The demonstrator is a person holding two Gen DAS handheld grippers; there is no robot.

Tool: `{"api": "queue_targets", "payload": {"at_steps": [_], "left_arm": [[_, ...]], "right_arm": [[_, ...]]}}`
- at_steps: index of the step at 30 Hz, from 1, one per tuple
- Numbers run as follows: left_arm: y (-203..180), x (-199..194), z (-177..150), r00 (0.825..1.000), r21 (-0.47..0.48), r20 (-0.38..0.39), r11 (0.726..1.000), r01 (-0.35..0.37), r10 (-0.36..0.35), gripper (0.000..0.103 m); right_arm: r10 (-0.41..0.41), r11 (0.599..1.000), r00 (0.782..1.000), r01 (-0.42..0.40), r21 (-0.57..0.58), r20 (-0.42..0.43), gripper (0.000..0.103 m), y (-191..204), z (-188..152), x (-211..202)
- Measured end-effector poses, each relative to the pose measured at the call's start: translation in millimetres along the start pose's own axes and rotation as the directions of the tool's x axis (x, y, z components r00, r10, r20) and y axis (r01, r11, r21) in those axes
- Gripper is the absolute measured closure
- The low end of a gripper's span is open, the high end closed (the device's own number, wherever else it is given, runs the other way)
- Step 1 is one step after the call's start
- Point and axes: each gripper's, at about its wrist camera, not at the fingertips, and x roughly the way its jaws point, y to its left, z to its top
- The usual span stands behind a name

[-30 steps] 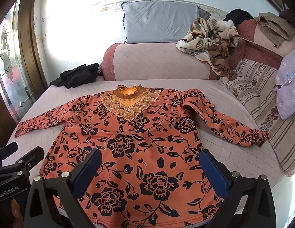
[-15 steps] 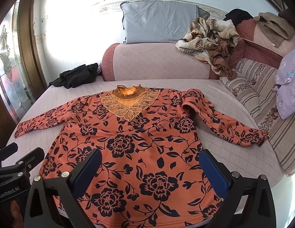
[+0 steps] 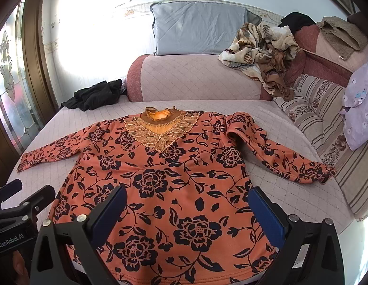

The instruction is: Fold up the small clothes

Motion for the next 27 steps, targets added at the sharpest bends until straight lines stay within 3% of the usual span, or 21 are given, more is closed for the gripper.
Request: {"api": "queue_targets", "payload": {"at_steps": [27], "left_arm": [[1.8,1.7,-0.2,1.0,-0.006,-0.012,1.0,0.001,-0.002,0.0]], "right_arm": [[0.005,1.0,1.0,-0.005,-0.001,-0.007,0.0,1.3,-4.0,1.2]]}}
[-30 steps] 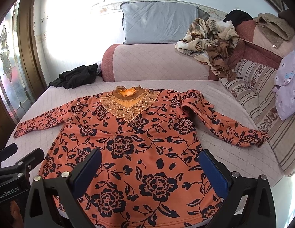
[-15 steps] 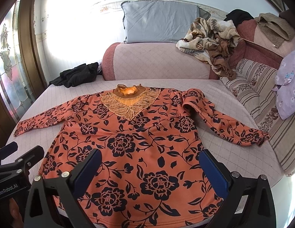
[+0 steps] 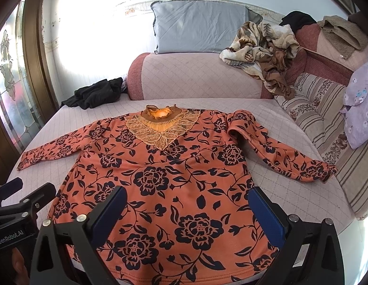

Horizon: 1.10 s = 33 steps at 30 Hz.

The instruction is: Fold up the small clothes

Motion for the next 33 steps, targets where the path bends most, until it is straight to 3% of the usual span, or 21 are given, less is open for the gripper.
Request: {"api": "queue_targets", "payload": {"at_steps": [17,20,23,26,29,31,33], "left_arm": [[2,2,1,1.0,-0.006,-0.003,1.0,0.005,-0.005,0.0],[11,13,2,1.0,-0.021,-0.023,1.0,0.006,-0.006,0.0],[29,31,5,0.999,-0.037,-0.045,0.999,-0.021,0.019,0.0],[57,51,10,0.996,-0.072,-0.069,0.995,-0.062,0.057,0.0],[92,69,15,0.992,-0.132,-0.088,0.986,-0.105,0.094,0.0],[115,82,19,0.988,-0.177,-0.099,0.975,-0.135,0.119,0.0],[133,95,22,0.984,-0.212,-0.113,0.964,-0.16,0.139,0.0]], "right_arm": [[0.016,1.0,1.0,-0.015,0.015,-0.003,0.0,-4,1,2],[0.076,0.994,0.997,-0.074,0.08,-0.028,0.0,-19,2,6],[0.14,0.967,0.99,-0.134,0.216,-0.014,0.0,-56,-1,8],[0.203,0.888,0.979,-0.181,0.422,-0.008,0.0,-117,-5,21],[0.19,0.754,0.982,-0.159,0.638,0.021,0.0,-198,-16,36],[0.17,0.601,0.984,-0.14,0.787,0.045,0.0,-258,-34,48],[0.158,0.405,0.985,-0.132,0.905,0.072,0.0,-312,-55,64]]}}
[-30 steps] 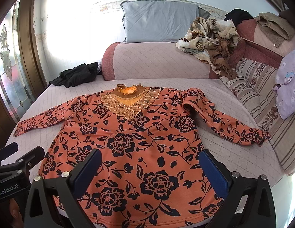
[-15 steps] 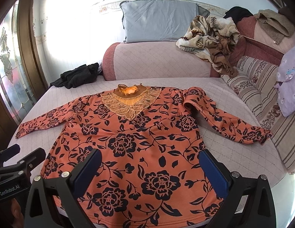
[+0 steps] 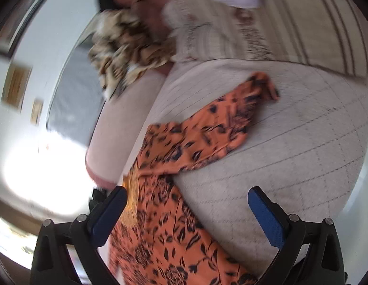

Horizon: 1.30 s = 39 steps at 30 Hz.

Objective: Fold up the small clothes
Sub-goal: 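Grasp the blouse sleeve cuff with the right gripper and lift it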

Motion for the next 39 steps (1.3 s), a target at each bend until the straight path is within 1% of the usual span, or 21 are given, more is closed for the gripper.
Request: {"api": "queue_targets", "payload": {"at_steps": [3,8,9,10,11,12,14,15,17,20,22,24,27,29,30,31,33,36,37,38,39], "left_arm": [[9,19,7,0.999,-0.019,-0.01,0.999,-0.031,0.031,0.0],[8,42,12,0.999,-0.016,-0.012,0.999,-0.042,0.042,0.0],[8,45,12,0.999,-0.014,-0.01,0.999,-0.042,0.042,0.0],[8,48,12,0.999,-0.011,-0.007,0.999,-0.037,0.037,0.0],[9,50,12,0.999,-0.01,-0.004,0.999,-0.035,0.035,0.0],[10,51,12,0.999,-0.01,0.001,0.999,-0.036,0.036,0.0],[16,55,11,0.999,-0.025,-0.001,0.999,-0.032,0.032,0.0],[20,58,11,1.0,-0.041,-0.008,0.999,-0.026,0.026,0.0],[28,60,12,1.0,-0.083,-0.017,0.997,-0.008,0.007,0.0],[35,58,14,1.0,-0.122,-0.004,0.992,0.025,-0.025,0.0],[36,56,16,0.998,-0.135,0.007,0.989,0.057,-0.057,0.0],[35,56,17,0.996,-0.143,0.008,0.986,0.084,-0.084,0.0],[34,56,17,0.993,-0.15,0.008,0.982,0.116,-0.116,0.0],[35,54,18,0.991,-0.152,0.014,0.979,0.133,-0.133,0.0],[35,53,19,0.99,-0.153,0.02,0.978,0.139,-0.138,0.0],[36,52,19,0.99,-0.155,0.025,0.978,0.143,-0.141,0.0],[38,51,19,0.988,-0.164,0.03,0.974,0.154,-0.151,0.0],[40,50,19,0.986,-0.173,0.032,0.971,0.165,-0.161,0.0],[40,50,19,0.986,-0.171,0.033,0.971,0.165,-0.161,0.0],[39,50,18,0.986,-0.167,0.031,0.972,0.165,-0.162,0.0],[38,51,18,0.987,-0.162,0.029,0.973,0.163,-0.16,0.0]], "right_arm": [[-0.02,0.984,1.0,0.018,0.177,0.005,0.002,-37,42,18],[-0.06,0.981,0.998,0.054,0.188,0.029,0.006,-37,76,51],[-0.075,0.98,0.997,0.068,0.187,0.032,0.016,-36,81,58],[-0.097,0.979,0.995,0.089,0.186,0.037,0.036,-36,84,64],[-0.128,0.976,0.991,0.119,0.182,0.036,0.05,-35,86,70],[-0.16,0.974,0.987,0.153,0.165,0.03,0.076,-32,89,76],[-0.224,0.971,0.973,0.218,0.101,0.05,0.081,-24,90,80],[-0.25,0.967,0.965,0.246,0.059,0.076,0.094,-16,93,80],[-0.307,0.948,0.943,0.315,-0.049,0.132,0.097,13,99,80],[-0.31,0.899,0.919,0.367,-0.238,0.245,0.098,89,110,74],[-0.249,0.834,0.912,0.373,-0.406,0.327,0.098,164,102,68],[-0.143,0.735,0.915,0.353,-0.579,0.377,0.098,246,75,64],[0.046,0.506,0.92,0.315,-0.803,0.389,0.098,355,-2,65],[0.135,0.354,0.939,0.253,-0.9,0.317,0.098,399,-68,77],[0.159,0.293,0.951,0.21,-0.933,0.264,0.098,413,-102,88],[0.167,0.255,0.964,0.162,-0.953,0.209,0.098,420,-133,102],[0.142,0.245,0.985,0.058,-0.968,0.095,0.098,418,-185,138],[0.008,0.294,0.999,-0.045,-0.955,-0.045,0.097,380,-247,214],[-0.072,0.294,0.993,-0.071,-0.953,-0.097,0.097,362,-267,244],[-0.169,0.295,0.974,-0.099,-0.95,-0.153,0.095,342,-285,277],[-0.264,0.301,0.944,-0.116,-0.947,-0.2,0.085,315,-302,299]]}}
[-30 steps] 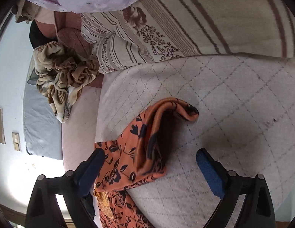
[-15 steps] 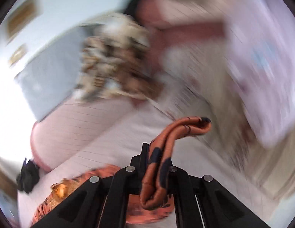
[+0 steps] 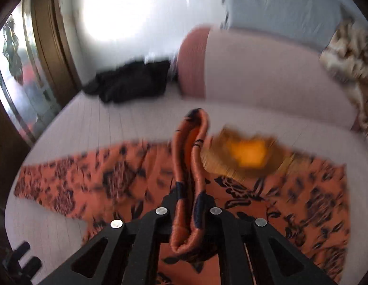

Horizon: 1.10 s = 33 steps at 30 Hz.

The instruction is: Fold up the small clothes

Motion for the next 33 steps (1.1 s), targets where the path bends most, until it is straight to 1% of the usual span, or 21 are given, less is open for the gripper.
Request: {"api": "queue_targets", "payload": {"at_steps": [1,2,3,4,6,8,10,12,15,17,20,22,25,27,28,30,31,32,33], "left_arm": [[0,0,0,1.0,0.005,-0.001,1.0,-0.001,0.001,0.0],[-1,1,0,1.0,0.01,-0.003,1.0,-0.001,0.001,0.0],[-2,1,-1,1.0,0.012,-0.003,1.0,0.002,-0.002,0.0],[-3,1,0,1.0,0.012,-0.002,1.0,0.006,-0.006,0.0],[-6,3,0,1.0,0.014,-0.004,1.0,0.015,-0.015,0.0],[-11,4,-1,1.0,0.029,-0.005,0.999,0.021,-0.021,0.0],[-17,4,-2,1.0,0.055,0.0,0.998,0.018,-0.019,0.0],[-18,4,-3,1.0,0.065,0.002,0.998,0.019,-0.019,0.0],[-17,4,-4,0.999,0.055,-0.005,0.998,0.038,-0.037,0.0],[-18,5,-5,0.998,0.054,-0.02,0.997,0.055,-0.054,0.0],[-25,9,-4,0.991,0.068,-0.075,0.991,0.119,-0.114,0.0],[-37,7,0,0.979,0.071,-0.096,0.98,0.188,-0.181,0.0],[-67,16,19,0.952,0.075,-0.149,0.957,0.279,-0.266,0.0],[-87,29,34,0.932,0.042,-0.165,0.942,0.334,-0.323,0.0],[-97,39,41,0.923,0.028,-0.179,0.936,0.351,-0.34,0.0],[-114,65,51,0.909,-0.01,-0.23,0.935,0.354,-0.347,0.002],[-121,78,55,0.905,-0.028,-0.251,0.937,0.349,-0.344,0.007],[-128,92,59,0.902,-0.036,-0.28,0.942,0.334,-0.33,0.01],[-134,104,62,0.899,-0.043,-0.306,0.948,0.317,-0.314,0.017]], "right_arm": [[0.014,1.0,0.996,-0.012,0.013,-0.092,0.055,3,-19,28],[0.043,0.999,0.989,-0.039,0.033,-0.141,0.033,3,-35,43],[0.092,0.996,0.993,-0.09,0.028,-0.075,0.014,5,-44,39],[0.113,0.993,0.992,-0.112,0.02,-0.047,0.004,6,-47,31],[0.191,0.981,0.98,-0.189,0.042,-0.059,0.003,1,-46,19],[0.207,0.976,0.978,-0.207,0.06,0.007,0.003,-11,-37,-3],[0.236,0.962,0.97,-0.242,0.129,0.057,0.002,-31,-32,-21],[0.253,0.943,0.964,-0.265,0.2,0.083,0.002,-56,-35,-30],[0.243,0.929,0.967,-0.256,0.267,0.081,0.002,-86,-45,-40],[0.252,0.906,0.962,-0.271,0.325,0.103,0.002,-108,-59,-61],[0.257,0.866,0.956,-0.291,0.406,0.139,0.002,-149,-92,-82],[0.259,0.86,0.954,-0.298,0.414,0.148,0.002,-168,-111,-94],[0.257,0.874,0.953,-0.301,0.382,0.162,0.002,-186,-130,-106],[0.271,0.872,0.945,-0.323,0.368,0.185,0.002,-194,-136,-111],[0.281,0.867,0.938,-0.34,0.365,0.205,0.002,-198,-138,-113],[0.3,0.854,0.921,-0.376,0.36,0.251,0.002,-204,-143,-116],[0.304,0.85,0.914,-0.387,0.357,0.267,0.002,-206,-145,-117],[0.313,0.844,0.909,-0.399,0.359,0.274,0.002,-208,-148,-115],[0.335,0.833,0.901,-0.419,0.361,0.274,0.002,-209,-149,-113]]}}
